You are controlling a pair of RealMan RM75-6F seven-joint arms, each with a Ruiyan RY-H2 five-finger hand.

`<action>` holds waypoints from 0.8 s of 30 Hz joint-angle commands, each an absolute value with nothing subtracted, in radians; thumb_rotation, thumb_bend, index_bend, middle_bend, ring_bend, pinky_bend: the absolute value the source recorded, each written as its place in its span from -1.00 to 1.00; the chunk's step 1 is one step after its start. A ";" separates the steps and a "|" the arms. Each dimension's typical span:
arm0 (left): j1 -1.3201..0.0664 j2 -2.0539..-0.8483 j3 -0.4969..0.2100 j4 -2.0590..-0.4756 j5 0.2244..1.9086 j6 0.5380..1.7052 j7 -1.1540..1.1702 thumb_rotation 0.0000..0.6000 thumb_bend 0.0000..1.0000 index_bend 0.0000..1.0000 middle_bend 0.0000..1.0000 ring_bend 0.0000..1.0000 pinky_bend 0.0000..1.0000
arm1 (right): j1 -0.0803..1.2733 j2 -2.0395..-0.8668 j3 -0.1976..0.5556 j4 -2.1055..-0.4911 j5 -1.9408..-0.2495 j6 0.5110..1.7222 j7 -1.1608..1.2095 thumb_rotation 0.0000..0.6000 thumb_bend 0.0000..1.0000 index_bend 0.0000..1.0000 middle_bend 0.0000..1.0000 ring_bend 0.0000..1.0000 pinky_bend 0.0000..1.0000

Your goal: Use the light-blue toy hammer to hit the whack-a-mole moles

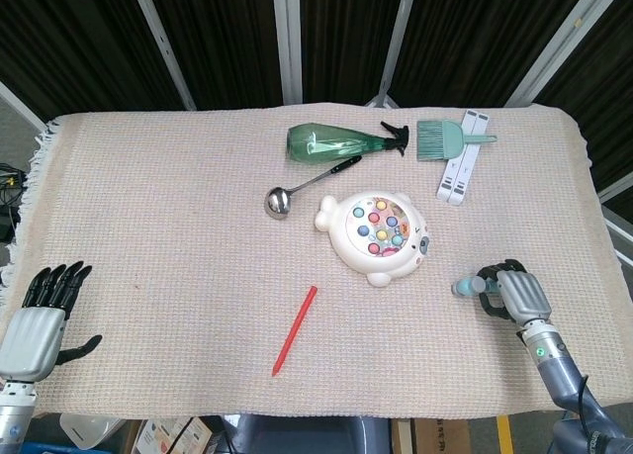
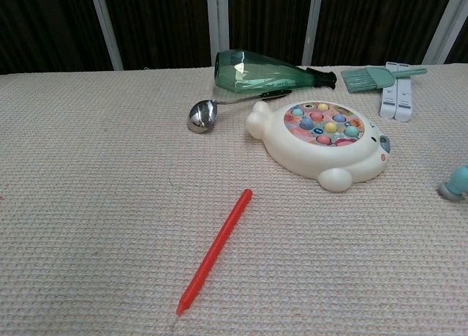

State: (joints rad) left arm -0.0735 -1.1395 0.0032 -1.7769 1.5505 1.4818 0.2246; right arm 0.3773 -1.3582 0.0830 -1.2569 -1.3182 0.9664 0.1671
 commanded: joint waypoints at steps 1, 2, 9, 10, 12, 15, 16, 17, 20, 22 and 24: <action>-0.074 -1.140 0.003 -1.776 1.550 1.481 0.224 1.00 -0.70 -1.00 -0.97 -1.00 -1.00 | 0.378 -1.359 0.083 -1.258 -1.317 0.965 0.165 1.00 0.09 -0.06 -0.19 -0.45 -0.73; -0.074 -1.140 0.004 -1.775 1.549 1.480 0.223 1.00 -0.70 -1.00 -0.97 -1.00 -1.00 | 0.379 -1.359 0.083 -1.258 -1.316 0.964 0.164 1.00 0.09 -0.05 -0.18 -0.45 -0.73; -0.074 -1.142 0.004 -1.772 1.546 1.478 0.221 1.00 -0.70 -1.00 -0.97 -1.00 -1.00 | 0.382 -1.362 0.081 -1.256 -1.312 0.957 0.160 1.00 0.12 0.05 -0.11 -0.39 -0.71; -0.075 -1.142 0.004 -1.771 1.545 1.477 0.221 1.00 -0.70 -1.00 -0.97 -1.00 -1.00 | 0.382 -1.362 0.081 -1.256 -1.311 0.956 0.160 1.00 0.12 0.05 -0.10 -0.39 -0.71; -0.074 -1.142 0.004 -1.770 1.544 1.477 0.220 1.00 -0.70 -1.00 -0.97 -1.00 -1.00 | 0.383 -1.363 0.082 -1.255 -1.310 0.956 0.159 1.00 0.12 0.06 -0.09 -0.38 -0.71; -0.074 -1.142 0.004 -1.769 1.544 1.476 0.219 1.00 -0.70 -1.00 -0.97 -1.00 -1.00 | 0.384 -1.364 0.082 -1.254 -1.309 0.955 0.159 1.00 0.12 0.08 -0.07 -0.37 -0.71; -0.074 -1.142 0.004 -1.769 1.544 1.476 0.219 1.00 -0.70 -1.00 -0.97 -1.00 -1.00 | 0.385 -1.365 0.081 -1.254 -1.308 0.953 0.159 1.00 0.12 0.09 -0.06 -0.35 -0.71; -0.075 -1.142 0.004 -1.768 1.544 1.477 0.218 1.00 -0.70 -1.00 -0.97 -1.00 -1.00 | 0.385 -1.365 0.081 -1.253 -1.308 0.952 0.159 1.00 0.12 0.10 -0.04 -0.35 -0.71; -0.075 -1.143 0.004 -1.767 1.543 1.476 0.217 1.00 -0.70 -1.00 -0.97 -1.00 -1.00 | 0.388 -1.368 0.082 -1.250 -1.307 0.946 0.161 1.00 0.13 0.14 0.03 -0.29 -0.70; -0.075 -1.143 0.005 -1.765 1.542 1.475 0.216 1.00 -0.70 -1.00 -0.97 -1.00 -1.00 | 0.391 -1.370 0.083 -1.248 -1.306 0.944 0.164 1.00 0.15 0.20 0.10 -0.23 -0.68; -0.075 -1.143 0.005 -1.764 1.541 1.474 0.214 1.00 -0.70 -1.00 -0.97 -1.00 -1.00 | 0.393 -1.372 0.084 -1.247 -1.306 0.941 0.169 1.00 0.18 0.27 0.16 -0.18 -0.67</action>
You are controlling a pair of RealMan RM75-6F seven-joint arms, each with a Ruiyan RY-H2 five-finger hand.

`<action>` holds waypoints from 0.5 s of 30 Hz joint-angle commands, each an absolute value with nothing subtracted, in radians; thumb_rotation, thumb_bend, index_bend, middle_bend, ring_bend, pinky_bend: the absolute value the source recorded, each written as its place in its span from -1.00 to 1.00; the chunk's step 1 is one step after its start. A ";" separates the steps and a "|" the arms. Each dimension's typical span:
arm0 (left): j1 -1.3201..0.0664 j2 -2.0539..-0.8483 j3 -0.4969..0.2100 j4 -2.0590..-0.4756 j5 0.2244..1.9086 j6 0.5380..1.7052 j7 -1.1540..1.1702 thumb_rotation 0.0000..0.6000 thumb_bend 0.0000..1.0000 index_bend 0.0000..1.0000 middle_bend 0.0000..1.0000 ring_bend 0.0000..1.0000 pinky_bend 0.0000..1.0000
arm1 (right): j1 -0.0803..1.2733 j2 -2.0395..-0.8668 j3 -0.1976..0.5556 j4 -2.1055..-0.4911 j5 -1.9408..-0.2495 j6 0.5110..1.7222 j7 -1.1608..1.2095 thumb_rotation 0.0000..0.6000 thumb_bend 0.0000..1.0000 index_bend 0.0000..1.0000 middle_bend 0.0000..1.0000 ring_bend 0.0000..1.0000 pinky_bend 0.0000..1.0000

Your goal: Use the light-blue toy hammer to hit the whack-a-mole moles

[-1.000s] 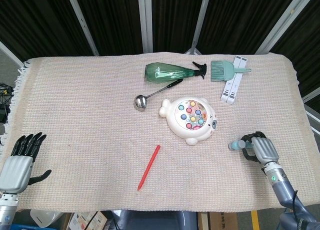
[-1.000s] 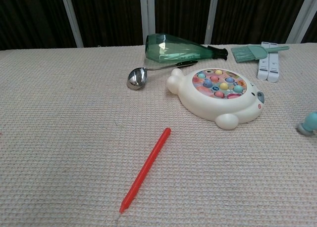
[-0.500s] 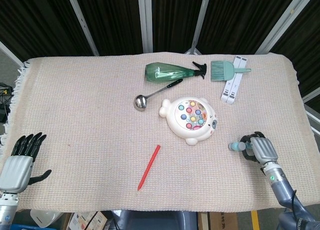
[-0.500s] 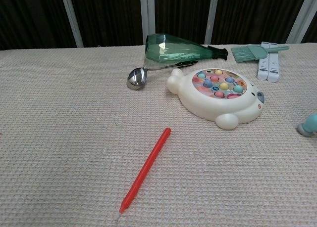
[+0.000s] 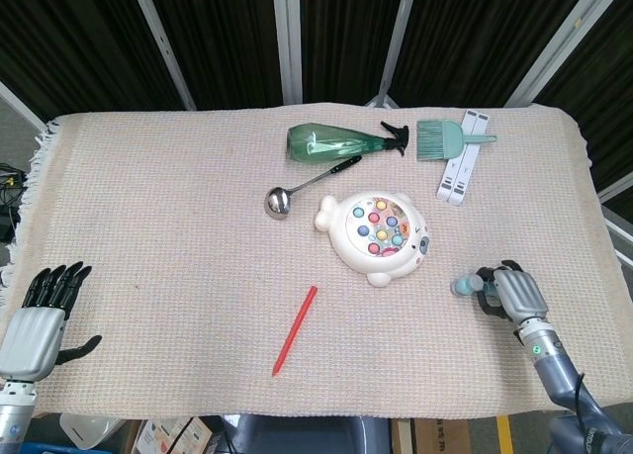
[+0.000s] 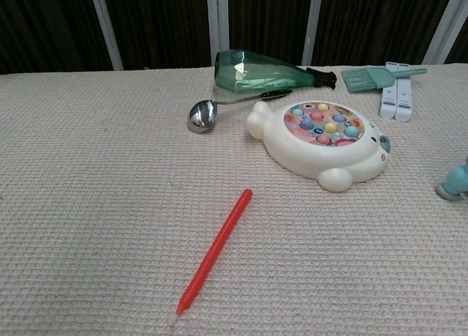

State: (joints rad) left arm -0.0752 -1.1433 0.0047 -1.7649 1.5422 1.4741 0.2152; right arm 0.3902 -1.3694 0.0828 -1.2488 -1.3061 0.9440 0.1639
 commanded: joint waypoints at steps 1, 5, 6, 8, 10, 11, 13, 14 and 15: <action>-0.075 -1.144 0.005 -1.763 1.541 1.474 0.213 1.00 -0.70 -1.00 -0.97 -1.00 -1.00 | 0.394 -1.373 0.085 -1.246 -1.306 0.940 0.173 1.00 0.20 0.32 0.19 -0.15 -0.65; -0.074 -1.145 0.004 -1.758 1.538 1.474 0.208 1.00 -0.70 -1.00 -0.98 -1.00 -1.00 | 0.396 -1.376 0.089 -1.241 -1.316 0.953 0.181 1.00 0.27 0.48 0.31 -0.03 -0.60; -0.075 -1.146 0.004 -1.757 1.537 1.473 0.207 1.00 -0.70 -1.00 -0.98 -1.00 -1.00 | 0.395 -1.376 0.090 -1.243 -1.320 0.961 0.182 1.00 0.30 0.52 0.35 0.00 -0.58; -0.075 -1.146 0.004 -1.755 1.537 1.472 0.205 1.00 -0.70 -1.00 -0.98 -1.00 -1.00 | 0.393 -1.371 0.094 -1.251 -1.331 0.980 0.185 1.00 0.33 0.58 0.39 0.05 -0.56; -0.077 -1.147 0.003 -1.753 1.538 1.471 0.203 1.00 -0.70 -1.00 -0.98 -1.00 -1.00 | 0.393 -1.359 0.097 -1.269 -1.345 0.999 0.188 1.00 0.37 0.65 0.44 0.09 -0.54; -0.078 -1.147 0.003 -1.753 1.539 1.471 0.203 1.00 -0.70 -1.00 -0.98 -1.00 -1.00 | 0.394 -1.353 0.098 -1.278 -1.352 1.007 0.189 1.00 0.38 0.67 0.45 0.11 -0.53; -0.080 -1.147 0.001 -1.752 1.541 1.470 0.203 1.00 -0.70 -1.00 -0.98 -1.00 -1.00 | 0.396 -1.338 0.101 -1.302 -1.368 1.022 0.192 1.00 0.40 0.70 0.48 0.14 -0.51; -0.081 -1.148 0.001 -1.752 1.541 1.469 0.204 1.00 -0.70 -1.00 -0.98 -1.00 -1.00 | 0.399 -1.328 0.104 -1.317 -1.378 1.031 0.191 1.00 0.41 0.72 0.49 0.15 -0.50; -0.082 -1.148 0.001 -1.752 1.542 1.468 0.204 1.00 -0.70 -1.00 -0.98 -1.00 -1.00 | 0.402 -1.320 0.106 -1.330 -1.386 1.037 0.191 1.00 0.42 0.73 0.50 0.16 -0.49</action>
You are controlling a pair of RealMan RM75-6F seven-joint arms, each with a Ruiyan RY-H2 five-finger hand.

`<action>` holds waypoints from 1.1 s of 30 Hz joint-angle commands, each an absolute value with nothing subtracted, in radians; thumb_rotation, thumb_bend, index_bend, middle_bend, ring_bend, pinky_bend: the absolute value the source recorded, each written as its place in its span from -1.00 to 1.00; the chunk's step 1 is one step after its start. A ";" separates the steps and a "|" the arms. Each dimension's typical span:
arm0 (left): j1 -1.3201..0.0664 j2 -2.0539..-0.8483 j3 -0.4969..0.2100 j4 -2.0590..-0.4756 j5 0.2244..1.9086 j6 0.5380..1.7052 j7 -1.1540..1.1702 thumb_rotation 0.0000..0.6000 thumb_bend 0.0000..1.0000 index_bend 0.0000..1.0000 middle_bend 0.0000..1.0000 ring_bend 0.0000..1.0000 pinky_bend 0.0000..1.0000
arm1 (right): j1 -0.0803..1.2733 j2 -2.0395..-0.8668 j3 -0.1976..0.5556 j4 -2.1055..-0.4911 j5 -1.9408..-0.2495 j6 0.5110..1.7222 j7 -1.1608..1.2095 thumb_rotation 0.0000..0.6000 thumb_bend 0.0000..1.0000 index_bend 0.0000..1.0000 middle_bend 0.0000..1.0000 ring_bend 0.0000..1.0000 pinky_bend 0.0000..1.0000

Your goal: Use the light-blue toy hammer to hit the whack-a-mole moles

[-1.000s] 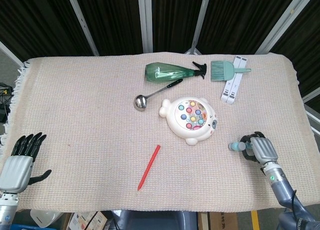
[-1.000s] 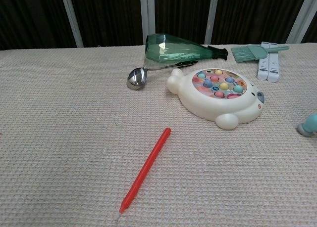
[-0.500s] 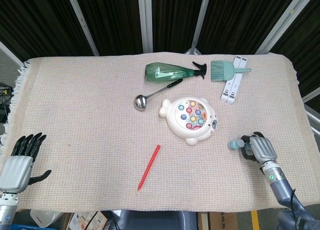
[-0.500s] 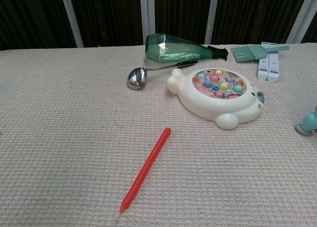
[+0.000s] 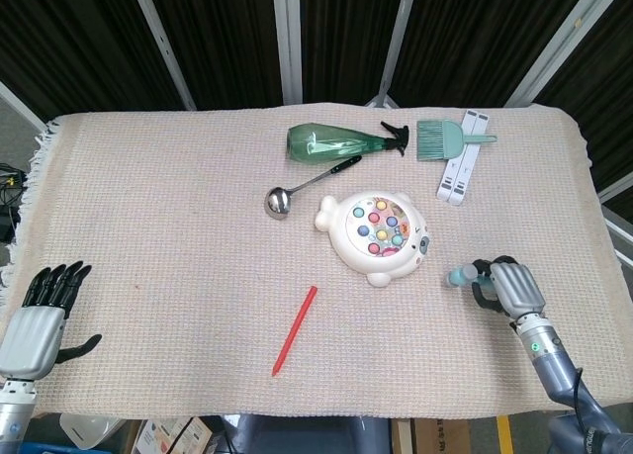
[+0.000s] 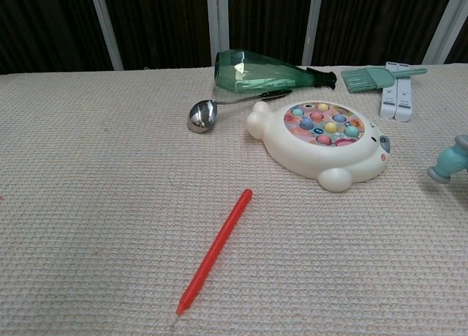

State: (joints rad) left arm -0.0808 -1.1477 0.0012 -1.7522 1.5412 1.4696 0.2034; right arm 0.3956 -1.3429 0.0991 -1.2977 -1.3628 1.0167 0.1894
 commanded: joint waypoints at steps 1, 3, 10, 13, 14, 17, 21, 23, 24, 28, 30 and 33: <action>-0.084 -1.149 0.001 -1.753 1.542 1.466 0.205 1.00 -0.70 -1.00 -0.98 -1.00 -1.00 | 0.406 -1.308 0.110 -1.349 -1.396 1.044 0.192 1.00 0.43 0.75 0.52 0.18 -0.48; -0.086 -1.149 0.001 -1.753 1.543 1.463 0.206 1.00 -0.70 -1.00 -0.98 -1.00 -1.00 | 0.416 -1.287 0.117 -1.381 -1.410 1.050 0.190 1.00 0.45 0.77 0.54 0.20 -0.44; -0.094 -1.148 -0.002 -1.759 1.550 1.459 0.214 1.00 -0.70 -1.00 -0.98 -1.00 -1.00 | 0.504 -1.214 0.156 -1.502 -1.432 0.976 0.183 1.00 0.46 0.84 0.58 0.24 -0.37; -0.097 -1.147 -0.001 -1.763 1.551 1.455 0.217 1.00 -0.70 -1.00 -0.98 -1.00 -1.00 | 0.558 -1.202 0.181 -1.523 -1.409 0.910 0.161 1.00 0.47 0.84 0.58 0.25 -0.37; -0.098 -1.146 -0.001 -1.763 1.552 1.454 0.217 1.00 -0.70 -1.00 -0.98 -1.00 -1.00 | 0.572 -1.202 0.189 -1.523 -1.399 0.894 0.152 1.00 0.47 0.84 0.58 0.25 -0.37; -0.097 -1.143 -0.002 -1.766 1.550 1.457 0.218 1.00 -0.70 -1.00 -0.98 -1.00 -1.00 | 0.622 -1.206 0.212 -1.515 -1.354 0.835 0.110 1.00 0.47 0.84 0.58 0.25 -0.37; -0.095 -1.139 -0.004 -1.768 1.546 1.462 0.221 1.00 -0.70 -1.00 -0.98 -1.00 -1.00 | 0.677 -1.219 0.228 -1.500 -1.298 0.774 0.028 1.00 0.46 0.86 0.59 0.25 -0.37; -0.095 -1.138 -0.004 -1.770 1.543 1.460 0.222 1.00 -0.70 -1.00 -0.98 -1.00 -1.00 | 0.704 -1.225 0.232 -1.492 -1.268 0.743 -0.008 1.00 0.47 0.87 0.60 0.26 -0.37; -0.095 -1.138 -0.004 -1.770 1.543 1.460 0.222 1.00 -0.70 -1.00 -0.98 -1.00 -1.00 | 0.710 -1.227 0.232 -1.489 -1.262 0.735 -0.016 1.00 0.47 0.88 0.60 0.26 -0.37; -0.096 -1.139 -0.004 -1.772 1.538 1.457 0.225 1.00 -0.70 -1.00 -0.98 -1.00 -1.00 | 0.756 -1.240 0.233 -1.459 -1.202 0.681 -0.082 1.00 0.47 0.89 0.61 0.27 -0.37; -0.095 -1.140 -0.003 -1.772 1.535 1.456 0.225 1.00 -0.70 -1.00 -0.98 -1.00 -1.00 | 0.767 -1.242 0.228 -1.453 -1.175 0.669 -0.107 1.00 0.47 0.89 0.61 0.27 -0.37; -0.094 -1.141 -0.003 -1.771 1.531 1.455 0.226 1.00 -0.70 -1.00 -0.98 -1.00 -1.00 | 0.776 -1.242 0.220 -1.445 -1.138 0.662 -0.134 1.00 0.47 0.89 0.61 0.27 -0.37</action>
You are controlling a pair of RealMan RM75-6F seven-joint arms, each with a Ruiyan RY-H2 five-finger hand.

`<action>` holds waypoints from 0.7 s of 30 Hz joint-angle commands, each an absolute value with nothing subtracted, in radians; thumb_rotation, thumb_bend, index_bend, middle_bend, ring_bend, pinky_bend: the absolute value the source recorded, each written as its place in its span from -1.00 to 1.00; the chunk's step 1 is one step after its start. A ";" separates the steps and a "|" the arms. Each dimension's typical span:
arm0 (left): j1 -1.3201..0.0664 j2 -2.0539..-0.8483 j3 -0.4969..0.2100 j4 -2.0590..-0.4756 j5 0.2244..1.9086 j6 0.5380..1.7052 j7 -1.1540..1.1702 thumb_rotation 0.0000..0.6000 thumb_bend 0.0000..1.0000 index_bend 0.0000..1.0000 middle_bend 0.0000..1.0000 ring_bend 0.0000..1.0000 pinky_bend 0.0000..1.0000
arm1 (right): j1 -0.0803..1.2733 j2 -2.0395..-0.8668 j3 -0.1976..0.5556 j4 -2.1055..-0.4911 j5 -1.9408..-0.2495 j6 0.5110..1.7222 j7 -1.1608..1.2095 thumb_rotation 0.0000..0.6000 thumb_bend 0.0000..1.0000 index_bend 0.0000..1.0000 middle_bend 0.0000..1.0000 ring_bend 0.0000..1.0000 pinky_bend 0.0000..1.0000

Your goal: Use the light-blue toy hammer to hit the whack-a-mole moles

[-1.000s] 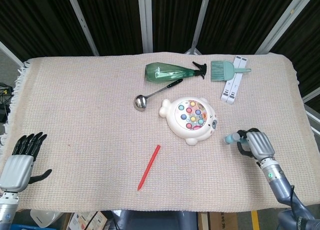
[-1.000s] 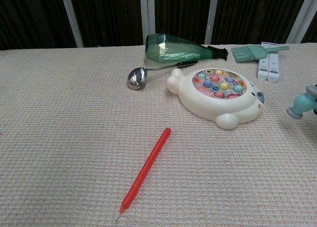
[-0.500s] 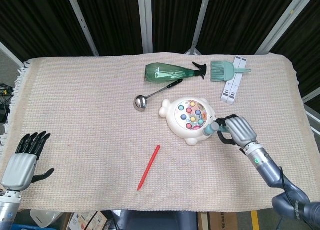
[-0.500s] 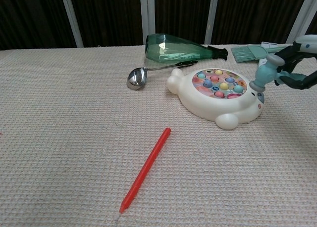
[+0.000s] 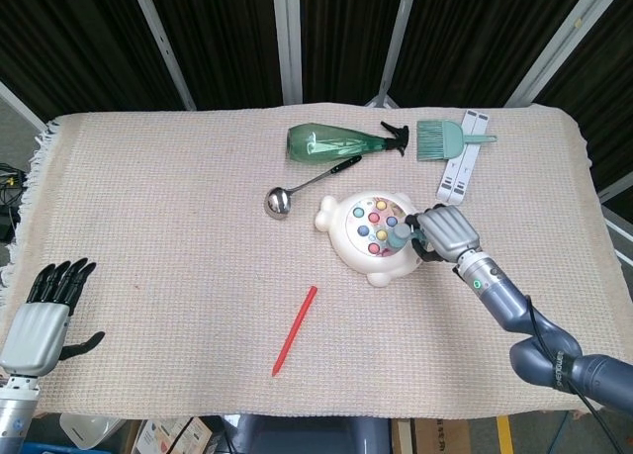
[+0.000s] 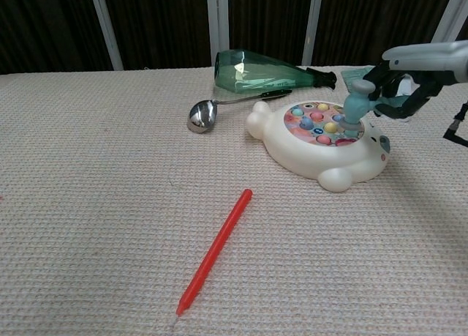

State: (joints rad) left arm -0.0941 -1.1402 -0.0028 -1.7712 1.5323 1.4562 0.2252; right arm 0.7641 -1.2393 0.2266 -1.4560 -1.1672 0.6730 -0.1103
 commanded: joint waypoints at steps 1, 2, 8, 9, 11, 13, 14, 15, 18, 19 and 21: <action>-0.094 -1.141 -0.003 -1.770 1.529 1.454 0.227 1.00 -0.70 -1.00 -0.98 -1.00 -1.00 | 0.779 -1.242 0.217 -1.442 -1.126 0.660 -0.141 1.00 0.47 0.89 0.61 0.28 -0.37; -0.095 -1.142 -0.003 -1.770 1.528 1.453 0.227 1.00 -0.70 -1.00 -0.98 -1.00 -1.00 | 0.781 -1.242 0.216 -1.439 -1.120 0.660 -0.145 1.00 0.47 0.89 0.61 0.28 -0.37; -0.097 -1.143 -0.004 -1.774 1.527 1.452 0.233 1.00 -0.70 -1.00 -0.98 -1.00 -1.00 | 0.792 -1.241 0.200 -1.420 -1.083 0.656 -0.172 1.00 0.47 0.90 0.62 0.28 -0.37; -0.097 -1.144 -0.004 -1.775 1.527 1.451 0.234 1.00 -0.70 -1.00 -0.98 -1.00 -1.00 | 0.793 -1.242 0.198 -1.418 -1.080 0.655 -0.173 1.00 0.47 0.90 0.62 0.28 -0.37; -0.098 -1.143 -0.004 -1.778 1.527 1.450 0.237 1.00 -0.70 -1.00 -0.98 -1.00 -1.00 | 0.797 -1.243 0.195 -1.414 -1.072 0.651 -0.173 1.00 0.47 0.91 0.62 0.28 -0.37; -0.099 -1.143 -0.003 -1.780 1.527 1.449 0.240 1.00 -0.70 -1.00 -0.98 -1.00 -1.00 | 0.801 -1.247 0.189 -1.406 -1.069 0.650 -0.179 1.00 0.47 0.91 0.62 0.28 -0.37; -0.099 -1.143 -0.003 -1.781 1.526 1.449 0.241 1.00 -0.70 -1.00 -0.98 -1.00 -1.00 | 0.803 -1.251 0.185 -1.401 -1.066 0.647 -0.181 1.00 0.47 0.91 0.62 0.29 -0.37; -0.099 -1.143 -0.003 -1.781 1.525 1.448 0.242 1.00 -0.70 -1.00 -0.98 -1.00 -1.00 | 0.806 -1.255 0.182 -1.397 -1.064 0.644 -0.185 1.00 0.47 0.92 0.62 0.29 -0.37; -0.099 -1.143 -0.003 -1.782 1.523 1.448 0.242 1.00 -0.70 -1.00 -0.98 -1.00 -1.00 | 0.817 -1.266 0.173 -1.381 -1.053 0.638 -0.200 1.00 0.47 0.93 0.63 0.30 -0.37; -0.098 -1.143 -0.003 -1.781 1.522 1.448 0.242 1.00 -0.70 -1.00 -0.98 -1.00 -1.00 | 0.820 -1.269 0.171 -1.379 -1.049 0.638 -0.204 1.00 0.47 0.93 0.63 0.30 -0.37; -0.098 -1.144 -0.002 -1.779 1.520 1.447 0.241 1.00 -0.70 -1.00 -0.98 -1.00 -1.00 | 0.824 -1.271 0.168 -1.382 -1.045 0.641 -0.213 1.00 0.47 0.93 0.63 0.30 -0.37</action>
